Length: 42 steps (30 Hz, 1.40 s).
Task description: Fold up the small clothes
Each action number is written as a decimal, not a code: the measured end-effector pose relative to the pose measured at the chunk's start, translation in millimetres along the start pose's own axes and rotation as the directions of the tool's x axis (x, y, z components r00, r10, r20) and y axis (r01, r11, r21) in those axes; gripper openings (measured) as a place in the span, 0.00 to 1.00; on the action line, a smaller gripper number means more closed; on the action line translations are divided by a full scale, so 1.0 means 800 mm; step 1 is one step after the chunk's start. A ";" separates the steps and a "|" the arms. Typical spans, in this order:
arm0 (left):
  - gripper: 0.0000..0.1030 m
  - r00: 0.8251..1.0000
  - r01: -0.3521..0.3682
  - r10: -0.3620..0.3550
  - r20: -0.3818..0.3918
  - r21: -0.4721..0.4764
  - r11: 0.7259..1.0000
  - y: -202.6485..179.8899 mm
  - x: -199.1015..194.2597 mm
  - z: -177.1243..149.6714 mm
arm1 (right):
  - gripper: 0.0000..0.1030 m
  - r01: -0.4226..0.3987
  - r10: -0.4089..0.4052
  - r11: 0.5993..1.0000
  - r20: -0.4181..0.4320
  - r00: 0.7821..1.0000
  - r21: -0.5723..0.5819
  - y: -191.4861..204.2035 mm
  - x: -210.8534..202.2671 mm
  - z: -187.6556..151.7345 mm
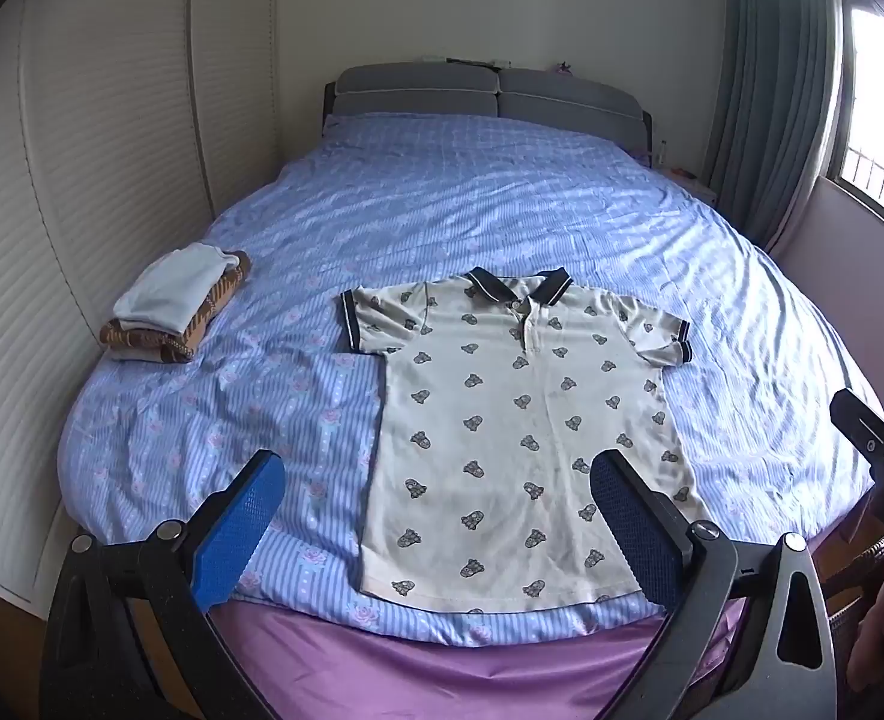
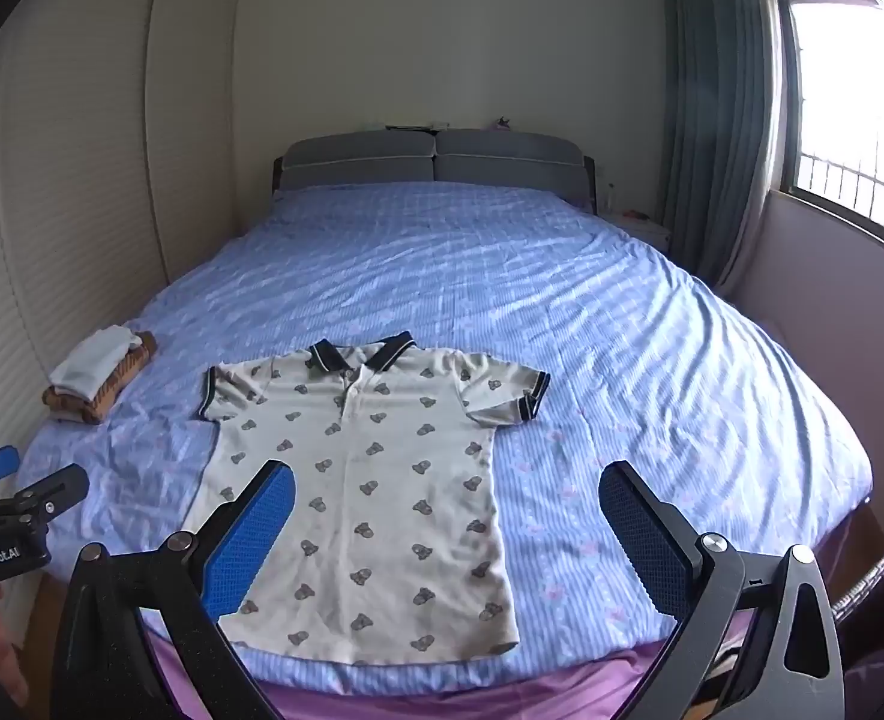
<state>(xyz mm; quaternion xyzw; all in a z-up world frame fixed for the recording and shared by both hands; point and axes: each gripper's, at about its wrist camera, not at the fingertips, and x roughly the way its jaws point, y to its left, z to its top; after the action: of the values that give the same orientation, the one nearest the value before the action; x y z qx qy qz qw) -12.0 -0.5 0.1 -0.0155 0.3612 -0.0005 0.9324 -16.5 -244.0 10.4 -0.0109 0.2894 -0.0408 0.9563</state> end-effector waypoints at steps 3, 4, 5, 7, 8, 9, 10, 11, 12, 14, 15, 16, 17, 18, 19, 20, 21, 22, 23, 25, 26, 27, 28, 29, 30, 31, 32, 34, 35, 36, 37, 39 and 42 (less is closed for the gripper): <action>1.00 1.000 0.000 0.000 -0.001 0.001 1.000 -0.001 -0.001 -0.002 | 0.99 -0.001 0.001 1.000 0.001 1.000 0.003 0.000 -0.002 -0.001; 1.00 1.000 0.000 0.000 -0.002 0.001 1.000 -0.001 -0.001 -0.002 | 0.99 -0.001 0.001 1.000 0.001 1.000 0.003 0.000 -0.003 0.000; 1.00 1.000 0.002 -0.002 -0.003 0.000 1.000 0.000 -0.001 -0.001 | 0.99 -0.004 0.004 1.000 0.001 1.000 0.004 -0.002 -0.002 -0.001; 1.00 1.000 0.001 -0.001 -0.003 -0.002 1.000 0.000 -0.001 -0.001 | 0.99 -0.005 0.005 1.000 0.000 1.000 0.005 -0.001 -0.004 0.000; 1.00 1.000 0.001 -0.001 -0.003 -0.003 1.000 0.000 0.000 -0.001 | 0.99 -0.005 0.005 1.000 0.001 1.000 0.005 -0.002 -0.001 -0.001; 1.00 1.000 0.001 -0.001 -0.003 -0.003 1.000 0.000 0.000 -0.001 | 0.99 -0.005 0.005 1.000 0.000 1.000 0.005 -0.002 -0.003 -0.001; 1.00 1.000 0.002 -0.002 -0.003 -0.003 1.000 0.000 -0.001 -0.001 | 0.99 -0.004 0.004 1.000 0.001 1.000 0.006 -0.002 -0.004 -0.001; 1.00 1.000 0.001 -0.001 -0.003 -0.002 1.000 0.000 0.000 0.000 | 0.99 -0.005 0.005 1.000 0.001 1.000 0.006 -0.003 -0.003 -0.001; 1.00 1.000 0.001 -0.001 -0.004 -0.002 1.000 0.000 -0.001 -0.001 | 0.99 -0.004 0.004 1.000 0.001 1.000 0.006 -0.002 -0.002 -0.001; 1.00 1.000 0.002 -0.002 -0.004 -0.001 1.000 0.000 0.000 0.000 | 0.99 -0.001 0.001 1.000 0.002 1.000 0.008 -0.003 -0.004 -0.001; 1.00 1.000 0.002 -0.002 -0.005 -0.001 1.000 0.001 0.000 0.000 | 0.99 -0.002 0.002 1.000 0.002 1.000 0.009 -0.003 -0.004 -0.001; 1.00 1.000 0.003 -0.003 -0.006 -0.001 1.000 0.000 -0.001 -0.001 | 0.99 -0.003 0.003 1.000 0.001 1.000 0.010 -0.003 -0.005 -0.001; 1.00 1.000 0.002 -0.002 -0.005 -0.001 1.000 0.000 -0.001 -0.001 | 0.99 -0.003 0.003 1.000 0.002 1.000 0.008 -0.004 -0.004 -0.001; 1.00 1.000 0.001 -0.001 -0.005 -0.001 1.000 0.000 -0.001 -0.001 | 0.99 -0.003 0.003 1.000 0.002 1.000 0.008 -0.004 -0.004 -0.001; 1.00 1.000 0.001 -0.001 -0.005 -0.001 1.000 0.000 -0.001 -0.001 | 0.99 -0.003 0.003 1.000 0.001 1.000 0.007 -0.004 -0.005 0.000; 1.00 1.000 0.001 -0.001 -0.005 -0.001 1.000 0.000 -0.001 -0.001 | 0.99 -0.003 0.003 1.000 0.001 1.000 0.009 -0.005 -0.004 -0.001; 1.00 1.000 0.002 -0.002 -0.006 -0.001 1.000 0.001 -0.001 -0.001 | 0.99 -0.003 0.003 1.000 0.002 1.000 0.009 -0.005 -0.004 -0.001; 1.00 1.000 0.003 -0.003 -0.005 -0.002 1.000 0.001 -0.001 -0.001 | 0.99 -0.002 0.002 1.000 0.001 1.000 0.009 -0.004 -0.005 -0.001; 1.00 1.000 0.003 -0.003 -0.005 -0.002 1.000 0.000 -0.001 -0.001 | 0.99 -0.003 0.003 1.000 0.002 1.000 0.009 -0.005 -0.004 -0.002; 1.00 1.000 0.002 -0.002 -0.005 -0.002 1.000 0.001 -0.001 -0.001 | 0.99 -0.003 0.003 1.000 0.002 1.000 0.011 -0.005 -0.004 -0.001; 1.00 1.000 0.003 -0.003 -0.006 -0.002 1.000 0.001 -0.001 -0.001 | 0.99 -0.004 0.004 1.000 0.001 1.000 0.012 -0.005 -0.005 -0.001; 1.00 1.000 0.003 -0.003 -0.006 -0.002 1.000 0.001 -0.002 -0.001 | 0.99 -0.004 0.004 1.000 0.001 1.000 0.010 -0.006 -0.003 -0.001; 1.00 1.000 0.003 -0.003 -0.005 -0.002 1.000 0.001 -0.001 -0.001 | 0.99 -0.003 0.003 1.000 0.001 1.000 0.009 -0.005 -0.004 -0.001; 1.00 1.000 0.002 -0.002 -0.005 -0.002 1.000 0.001 -0.001 -0.001 | 0.99 -0.003 0.003 1.000 0.001 1.000 0.010 -0.005 -0.005 -0.001; 1.00 1.000 0.003 -0.003 -0.006 -0.002 1.000 0.001 -0.001 0.000 | 0.99 -0.004 0.004 1.000 0.001 1.000 0.011 -0.006 -0.004 -0.001; 1.00 1.000 0.003 -0.003 -0.006 -0.002 1.000 0.001 -0.001 -0.001 | 0.99 -0.003 0.003 1.000 0.001 1.000 0.012 -0.006 -0.004 -0.001; 1.00 1.000 0.004 -0.004 -0.007 -0.001 1.000 0.001 -0.002 -0.001 | 0.99 -0.003 0.003 1.000 0.001 1.000 0.013 -0.006 -0.005 -0.001; 1.00 1.000 0.003 -0.003 -0.006 -0.002 1.000 0.001 -0.003 -0.002 | 0.99 -0.004 0.004 1.000 0.001 1.000 0.013 -0.006 -0.005 -0.001; 1.00 1.000 0.003 -0.003 -0.006 -0.001 1.000 0.001 -0.002 -0.001 | 0.99 -0.004 0.004 1.000 0.001 1.000 0.013 -0.007 -0.004 -0.001; 1.00 1.000 0.003 -0.003 -0.006 -0.002 1.000 0.001 -0.002 -0.001 | 0.99 -0.005 0.005 1.000 0.000 1.000 0.013 -0.007 -0.004 -0.001; 1.00 1.000 0.003 -0.003 -0.005 -0.002 1.000 0.001 -0.002 -0.001 | 0.99 -0.006 0.006 1.000 -0.001 1.000 0.013 -0.007 -0.004 -0.001; 1.00 1.000 0.004 -0.004 -0.007 -0.001 1.000 0.001 -0.002 -0.001 | 0.99 -0.005 0.005 1.000 -0.001 1.000 0.013 -0.007 -0.004 -0.001; 1.00 1.000 0.003 -0.003 -0.005 -0.001 1.000 0.001 -0.003 -0.001 | 0.99 -0.006 0.006 1.000 -0.004 1.000 0.015 -0.008 -0.003 -0.001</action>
<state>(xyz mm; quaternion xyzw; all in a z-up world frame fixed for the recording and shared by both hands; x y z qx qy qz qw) -14.3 0.4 0.8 -0.0165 0.3634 -0.0017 0.9315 -19.6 -250.0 11.2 -0.0029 0.2912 -0.0400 0.9558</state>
